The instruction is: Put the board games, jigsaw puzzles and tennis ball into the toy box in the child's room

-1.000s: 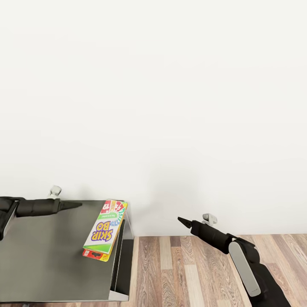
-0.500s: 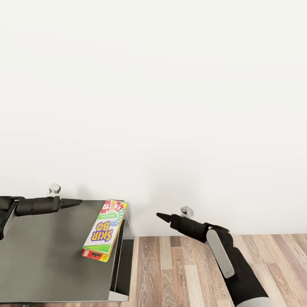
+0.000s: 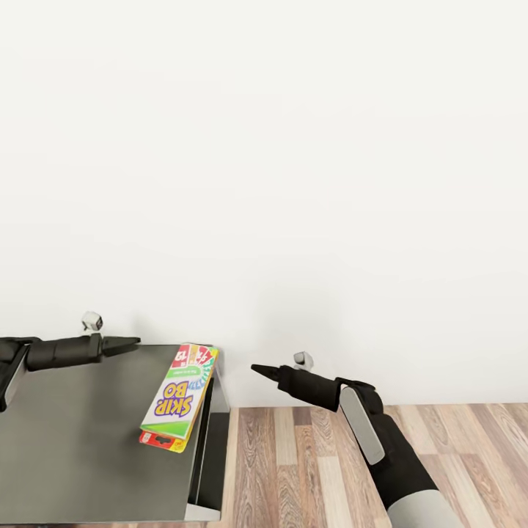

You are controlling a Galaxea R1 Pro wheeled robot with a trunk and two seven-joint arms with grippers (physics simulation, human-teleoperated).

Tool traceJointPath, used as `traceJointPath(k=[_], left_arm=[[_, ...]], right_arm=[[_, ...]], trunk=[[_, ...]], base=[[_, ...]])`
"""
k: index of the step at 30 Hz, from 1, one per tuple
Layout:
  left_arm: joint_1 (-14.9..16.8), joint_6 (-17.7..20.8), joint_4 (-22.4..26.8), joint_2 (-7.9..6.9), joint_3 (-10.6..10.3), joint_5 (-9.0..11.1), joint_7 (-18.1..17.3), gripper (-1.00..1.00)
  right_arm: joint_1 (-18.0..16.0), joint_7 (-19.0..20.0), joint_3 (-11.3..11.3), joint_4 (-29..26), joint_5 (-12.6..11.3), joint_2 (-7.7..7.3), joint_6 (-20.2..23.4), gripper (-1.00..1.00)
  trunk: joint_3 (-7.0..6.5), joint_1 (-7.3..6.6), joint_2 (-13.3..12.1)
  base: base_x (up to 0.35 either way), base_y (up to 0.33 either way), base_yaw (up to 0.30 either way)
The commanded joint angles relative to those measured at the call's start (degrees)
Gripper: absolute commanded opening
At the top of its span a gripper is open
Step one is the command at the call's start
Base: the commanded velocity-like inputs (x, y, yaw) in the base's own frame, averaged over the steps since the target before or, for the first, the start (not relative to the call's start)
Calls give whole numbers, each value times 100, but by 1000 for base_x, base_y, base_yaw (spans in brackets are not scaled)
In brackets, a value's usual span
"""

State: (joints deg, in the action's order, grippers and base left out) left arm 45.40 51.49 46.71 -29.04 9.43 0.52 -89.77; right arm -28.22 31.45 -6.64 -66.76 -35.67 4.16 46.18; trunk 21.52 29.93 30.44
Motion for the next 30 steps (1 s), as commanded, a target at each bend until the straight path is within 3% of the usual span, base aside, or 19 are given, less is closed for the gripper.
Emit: traceJointPath(k=[1,5,7,12,13,16,20,30], left_arm=[[3,65,-19,-3,0,58,-23,100],[3,69,-62,-5,-2,149,-23,100],[3,71,-93,-5,1,176,-23,100],[2,78,-172,-8,6,350,-23,100],[-2,79,-260,-7,3,522,-23,100],[-21,130,-368,-6,-14,907,-23,100],[-78,336,-389,0,-49,1201,-23,100],[-197,485,-354,3,-64,1326,-23,100]], right_arm=[[-5,11,10,2,-14,4,32,100],[-1,16,29,9,-86,5,24,100],[4,18,39,20,-251,6,19,100],[9,3,46,140,-949,1,-13,100],[9,-7,49,246,-1224,-24,-21,100],[10,-30,49,457,-1454,-21,-30,100],[10,-39,55,586,-1543,-7,-82,100],[10,-42,77,630,-1581,-37,-266,100]], trunk=[[27,24,50],[99,112,210],[134,156,291],[224,266,491],[242,288,531],[296,354,652],[368,442,812],[547,661,1213]], base=[[0,0,0],[0,0,0],[0,0,0],[0,0,0],[0,0,0],[0,0,0],[0,0,0],[0,0,2]])
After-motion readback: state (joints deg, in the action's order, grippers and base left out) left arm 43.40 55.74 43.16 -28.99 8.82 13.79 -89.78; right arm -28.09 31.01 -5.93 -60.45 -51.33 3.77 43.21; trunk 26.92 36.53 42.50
